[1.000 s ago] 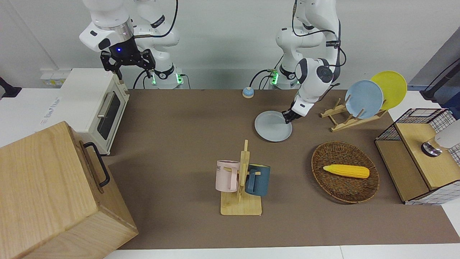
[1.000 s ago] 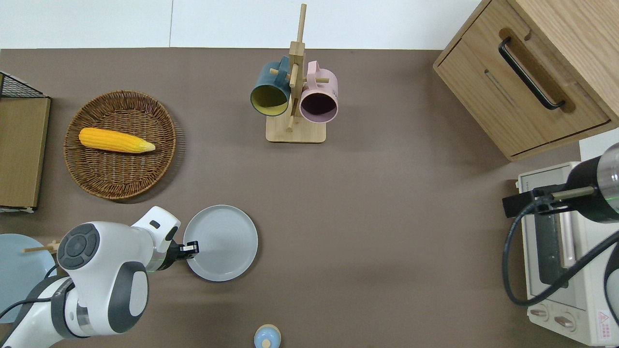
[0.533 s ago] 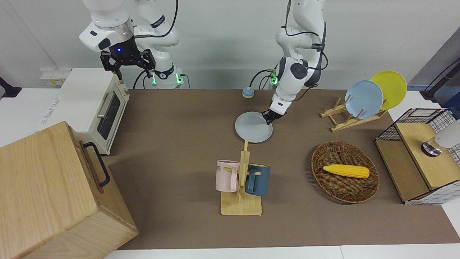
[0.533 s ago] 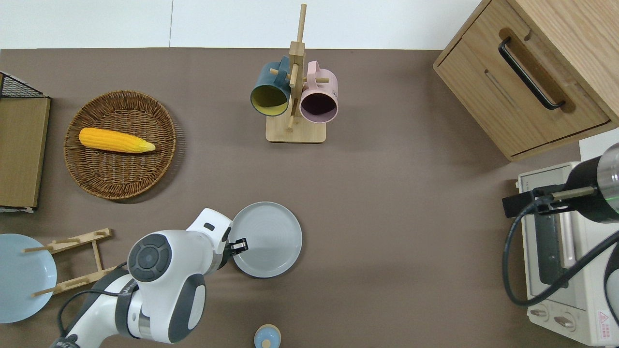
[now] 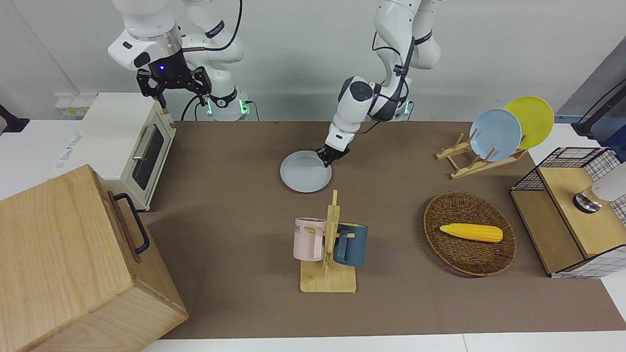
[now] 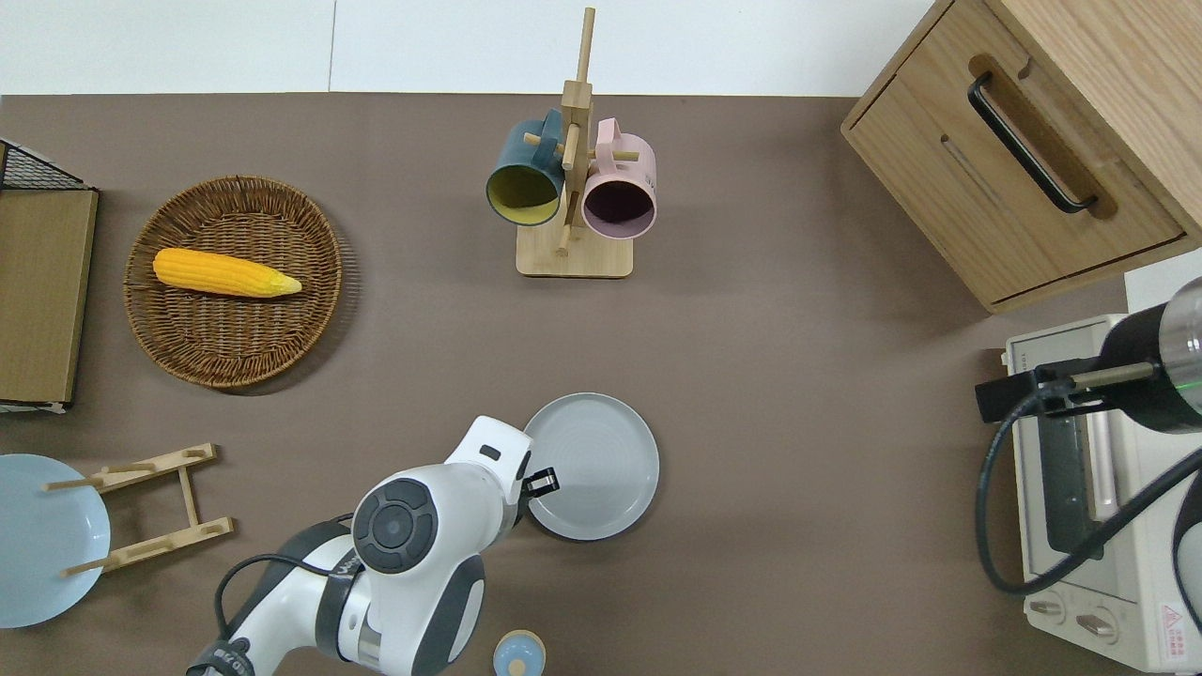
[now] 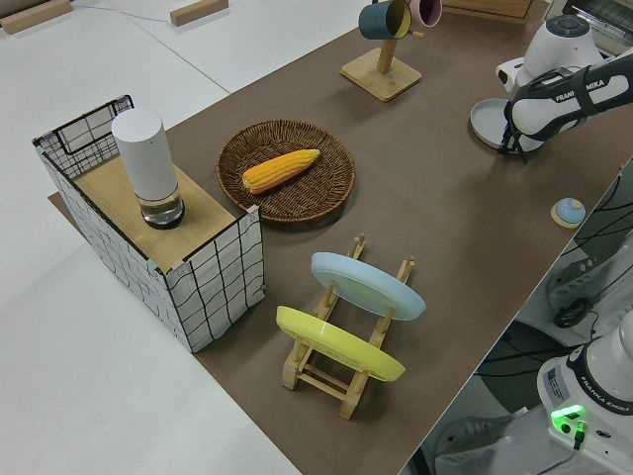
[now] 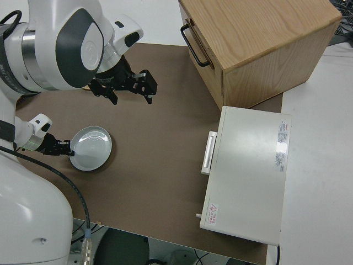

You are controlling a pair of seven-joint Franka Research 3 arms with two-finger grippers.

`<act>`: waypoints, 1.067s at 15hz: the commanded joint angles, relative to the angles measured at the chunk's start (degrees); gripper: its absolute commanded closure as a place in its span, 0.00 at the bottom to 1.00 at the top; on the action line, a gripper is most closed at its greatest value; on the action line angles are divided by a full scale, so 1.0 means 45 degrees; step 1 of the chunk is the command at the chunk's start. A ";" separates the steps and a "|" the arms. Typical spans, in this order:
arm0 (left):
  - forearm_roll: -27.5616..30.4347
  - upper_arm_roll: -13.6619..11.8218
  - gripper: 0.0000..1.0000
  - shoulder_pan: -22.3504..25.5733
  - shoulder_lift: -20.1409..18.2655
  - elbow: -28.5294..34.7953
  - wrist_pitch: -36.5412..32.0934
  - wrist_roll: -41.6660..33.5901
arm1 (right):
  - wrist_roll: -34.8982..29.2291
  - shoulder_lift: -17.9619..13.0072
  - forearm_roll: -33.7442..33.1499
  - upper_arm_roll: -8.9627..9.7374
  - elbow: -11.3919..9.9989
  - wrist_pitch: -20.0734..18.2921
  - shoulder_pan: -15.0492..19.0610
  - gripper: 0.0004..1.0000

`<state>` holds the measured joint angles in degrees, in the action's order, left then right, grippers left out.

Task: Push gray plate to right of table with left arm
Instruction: 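Push the gray plate with the left gripper across the table, away from the left arm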

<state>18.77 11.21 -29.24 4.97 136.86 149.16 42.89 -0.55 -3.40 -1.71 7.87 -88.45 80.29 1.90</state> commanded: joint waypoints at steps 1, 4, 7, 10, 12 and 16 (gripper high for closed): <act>0.0225 0.0047 1.00 -0.0747 0.1160 -0.0842 0.0272 0.0779 | 0.0102 -0.0122 -0.0108 0.0243 0.0007 -0.0186 0.0300 0.00; 0.0205 0.0418 1.00 -0.0866 0.1491 -0.1466 0.0272 0.1482 | 0.0102 -0.0122 -0.0108 0.0243 0.0007 -0.0186 0.0300 0.00; 0.0127 0.0477 1.00 -0.0944 0.1687 -0.1761 0.0311 0.1680 | 0.0102 -0.0122 -0.0108 0.0243 0.0007 -0.0186 0.0300 0.00; 0.0127 0.0477 1.00 -0.1158 0.1902 -0.1995 0.0350 0.1758 | 0.0102 -0.0122 -0.0108 0.0243 0.0007 -0.0205 0.0300 0.00; 0.0088 0.0477 1.00 -0.1275 0.2116 -0.2345 0.0350 0.1992 | 0.0102 -0.0122 -0.0108 0.0243 0.0007 -0.0186 0.0300 0.00; -0.0125 0.0458 0.30 -0.1276 0.2157 -0.2484 0.0311 0.2052 | 0.0102 -0.0122 -0.0108 0.0243 0.0007 -0.0186 0.0300 0.00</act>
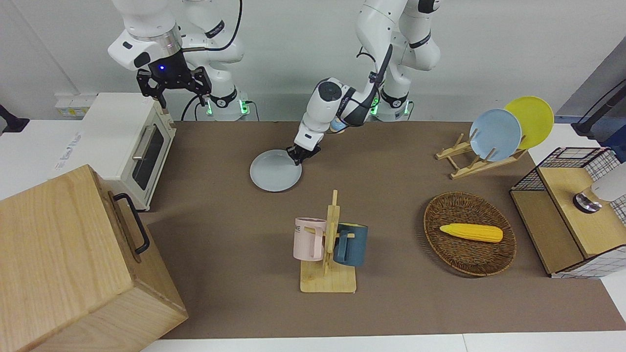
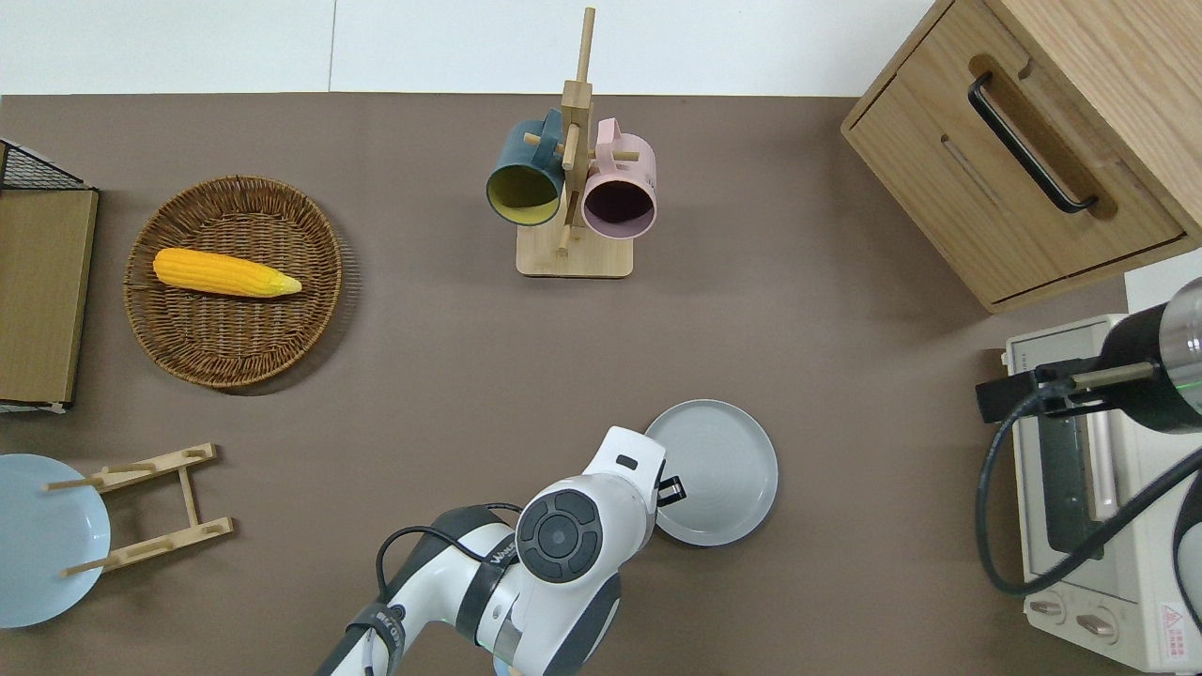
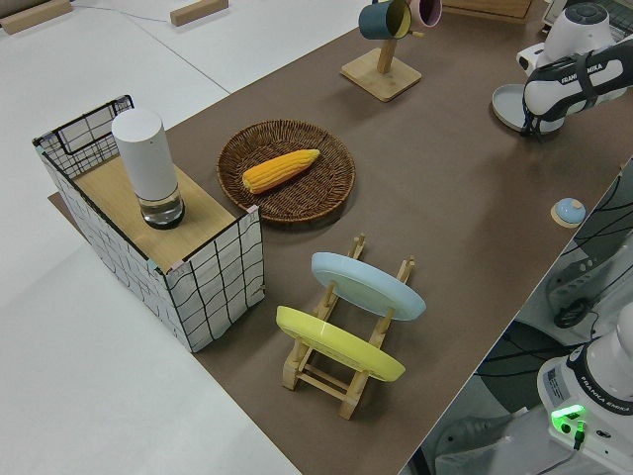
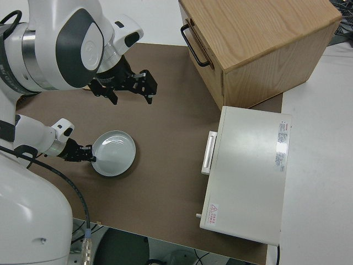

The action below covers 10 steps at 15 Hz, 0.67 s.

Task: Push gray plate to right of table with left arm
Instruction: 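Push the gray plate with the left gripper across the table, away from the left arm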

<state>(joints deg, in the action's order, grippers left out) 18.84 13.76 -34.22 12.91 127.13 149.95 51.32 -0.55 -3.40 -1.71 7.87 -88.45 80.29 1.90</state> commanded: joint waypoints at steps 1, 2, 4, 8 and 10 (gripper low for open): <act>-0.0492 -0.0146 0.10 -0.0130 0.0393 -0.0321 0.0096 0.0140 | 0.0102 -0.0122 -0.0108 0.0243 0.0007 -0.0186 0.0300 0.00; -0.0843 -0.0185 0.01 -0.0033 0.0374 -0.0302 0.0018 0.0120 | 0.0102 -0.0122 -0.0108 0.0243 0.0007 -0.0186 0.0300 0.00; -0.1061 -0.0322 0.00 0.0026 0.0160 -0.0244 -0.0255 0.0081 | 0.0102 -0.0122 -0.0108 0.0243 0.0007 -0.0186 0.0300 0.00; -0.1061 -0.0381 0.00 0.0786 -0.0834 -0.0185 -0.2066 -0.1671 | 0.0102 -0.0122 -0.0108 0.0243 0.0007 -0.0186 0.0300 0.00; -0.1061 -0.0633 0.00 0.1410 -0.1537 -0.0165 -0.3317 -0.2629 | 0.0102 -0.0122 -0.0108 0.0243 0.0007 -0.0205 0.0300 0.00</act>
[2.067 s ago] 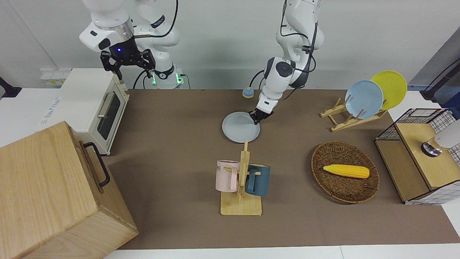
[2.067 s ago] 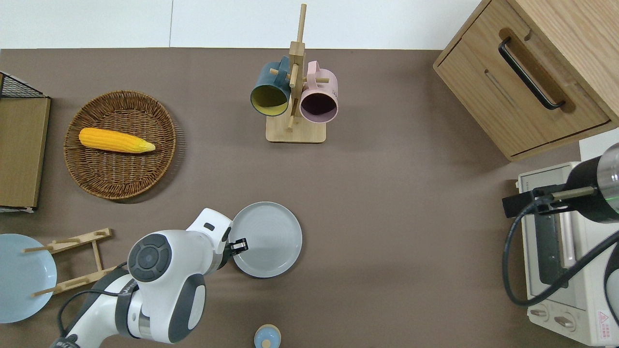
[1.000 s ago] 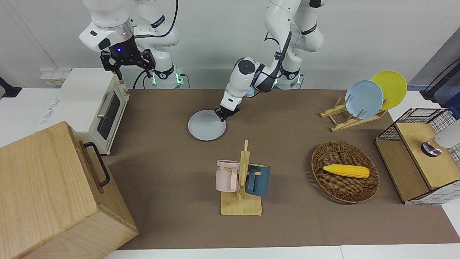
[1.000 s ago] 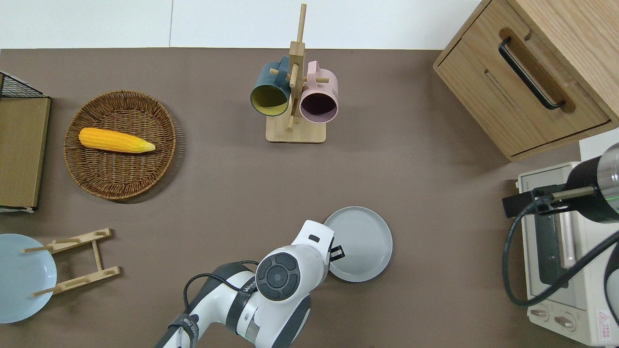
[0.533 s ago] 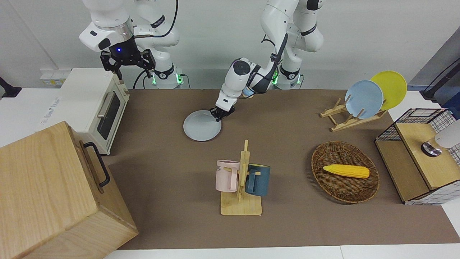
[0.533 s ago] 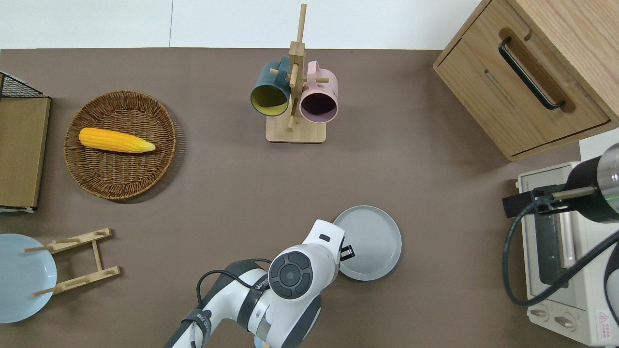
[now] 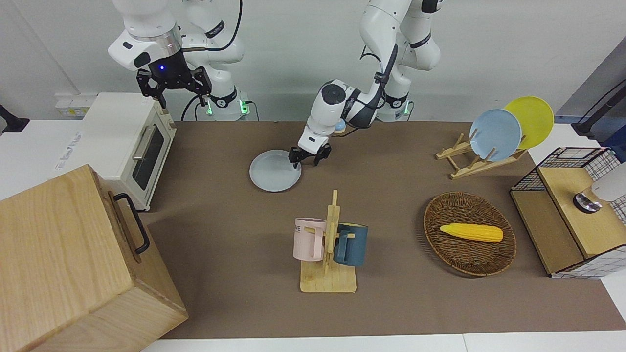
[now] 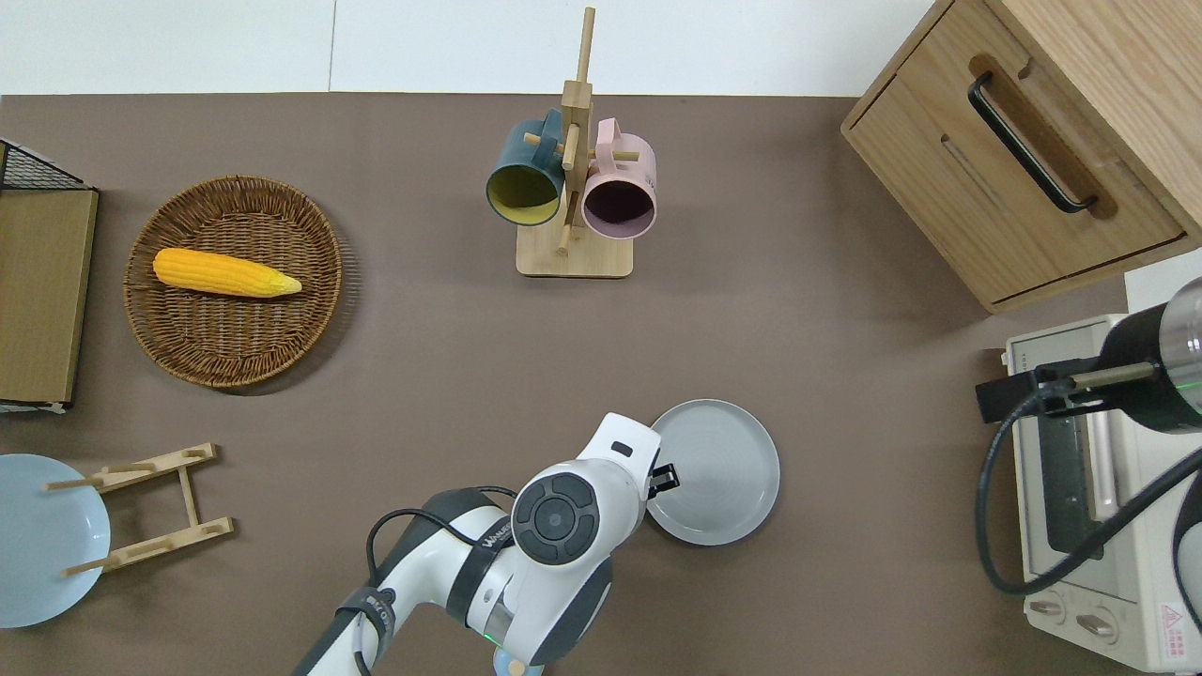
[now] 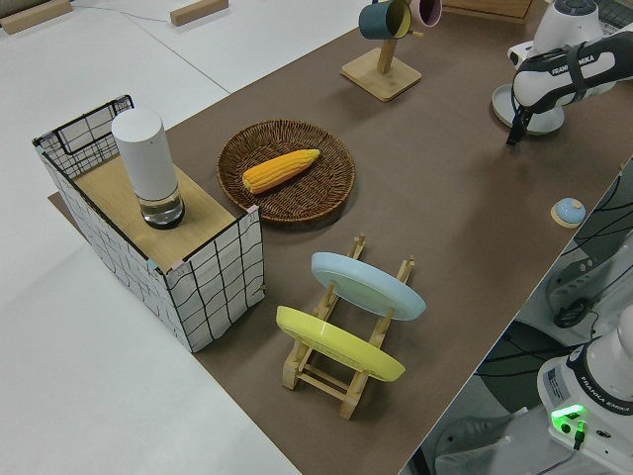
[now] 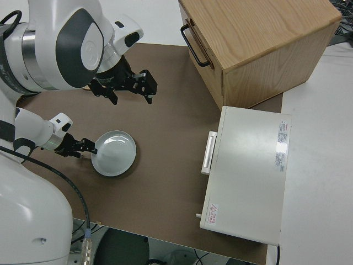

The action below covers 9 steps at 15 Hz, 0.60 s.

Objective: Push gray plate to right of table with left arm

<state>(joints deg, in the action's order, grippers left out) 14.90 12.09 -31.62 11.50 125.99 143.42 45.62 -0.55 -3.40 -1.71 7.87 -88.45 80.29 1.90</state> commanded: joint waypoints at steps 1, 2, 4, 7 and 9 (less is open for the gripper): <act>-0.0187 -0.0323 0.00 0.1242 -0.1652 0.0089 -0.2432 -0.1967 | 0.0102 -0.0122 -0.0108 0.0243 0.0007 -0.0186 0.0300 0.00; -0.0187 -0.0323 0.00 0.1807 -0.2101 0.0089 -0.2999 -0.2554 | 0.0102 -0.0122 -0.0108 0.0243 0.0007 -0.0205 0.0300 0.00; -0.0245 -0.0323 0.00 0.2862 -0.2883 0.0089 -0.3763 -0.3570 | 0.0102 -0.0122 -0.0108 0.0243 0.0007 -0.0186 0.0300 0.00; -0.1220 -0.0343 0.00 0.4134 -0.3412 0.0050 -0.4312 -0.4393 | 0.0102 -0.0122 -0.0108 0.0243 0.0007 -0.0186 0.0300 0.00; -0.1300 -0.0382 0.00 0.4661 -0.3822 -0.0027 -0.4469 -0.4707 | 0.0102 -0.0122 -0.0108 0.0243 0.0007 -0.0186 0.0300 0.00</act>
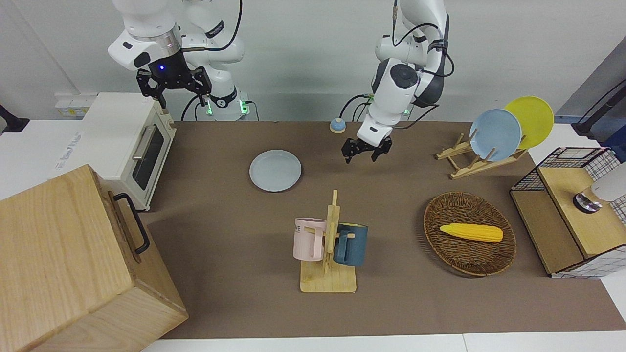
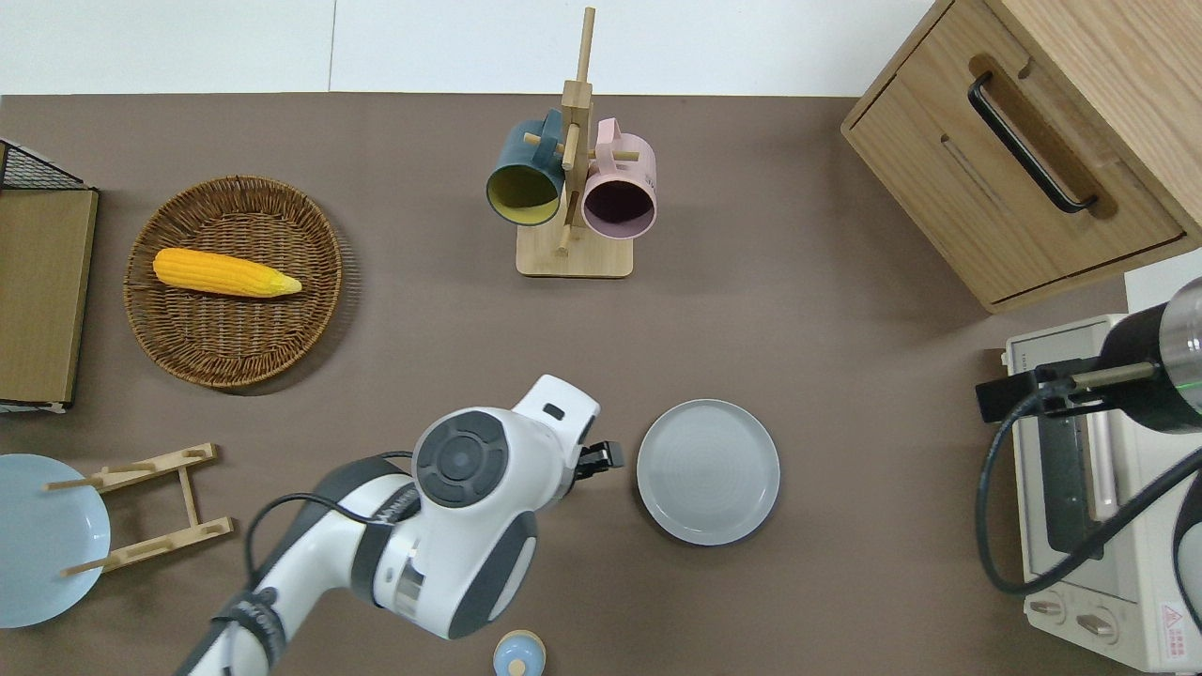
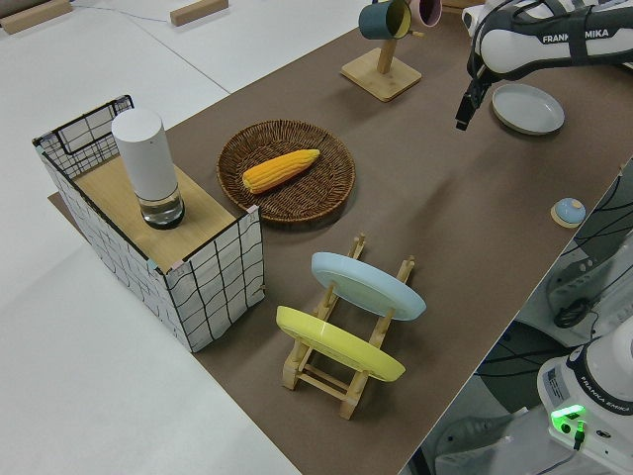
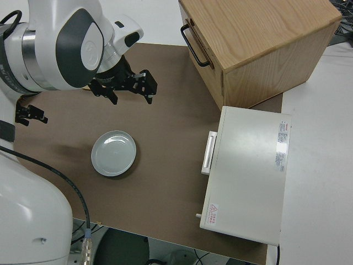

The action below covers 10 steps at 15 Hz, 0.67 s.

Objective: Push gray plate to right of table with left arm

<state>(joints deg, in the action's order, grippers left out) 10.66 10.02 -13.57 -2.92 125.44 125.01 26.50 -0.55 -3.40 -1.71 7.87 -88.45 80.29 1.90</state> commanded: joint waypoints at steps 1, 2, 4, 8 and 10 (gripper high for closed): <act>-0.0491 0.0040 0.00 0.1020 -0.0852 -0.0023 -0.0513 -0.0691 | 0.0102 -0.0122 -0.0108 0.0243 0.0007 -0.0186 0.0300 0.00; -0.0802 0.0040 0.00 0.1256 -0.0970 -0.0179 -0.0746 -0.0829 | 0.0102 -0.0122 -0.0108 0.0243 0.0007 -0.0186 0.0300 0.00; -0.1272 0.0040 0.00 0.1472 -0.1069 -0.0724 -0.1739 -0.0869 | 0.0102 -0.0122 -0.0108 0.0243 0.0007 -0.0186 0.0300 0.00; -0.1411 -0.0661 0.00 0.1805 -0.1069 -0.3045 -0.4822 -0.2056 | 0.0102 -0.0122 -0.0108 0.0243 0.0007 -0.0186 0.0300 0.00; -0.1527 -0.1149 0.00 0.1824 -0.1088 -0.3889 -0.6134 -0.2450 | 0.0102 -0.0122 -0.0108 0.0243 0.0007 -0.0186 0.0300 0.00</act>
<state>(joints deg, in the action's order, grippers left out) 5.48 7.22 -6.15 -8.14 114.38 106.04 18.75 -0.55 -3.40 -1.71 7.87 -88.45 80.29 1.90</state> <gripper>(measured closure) 0.000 0.004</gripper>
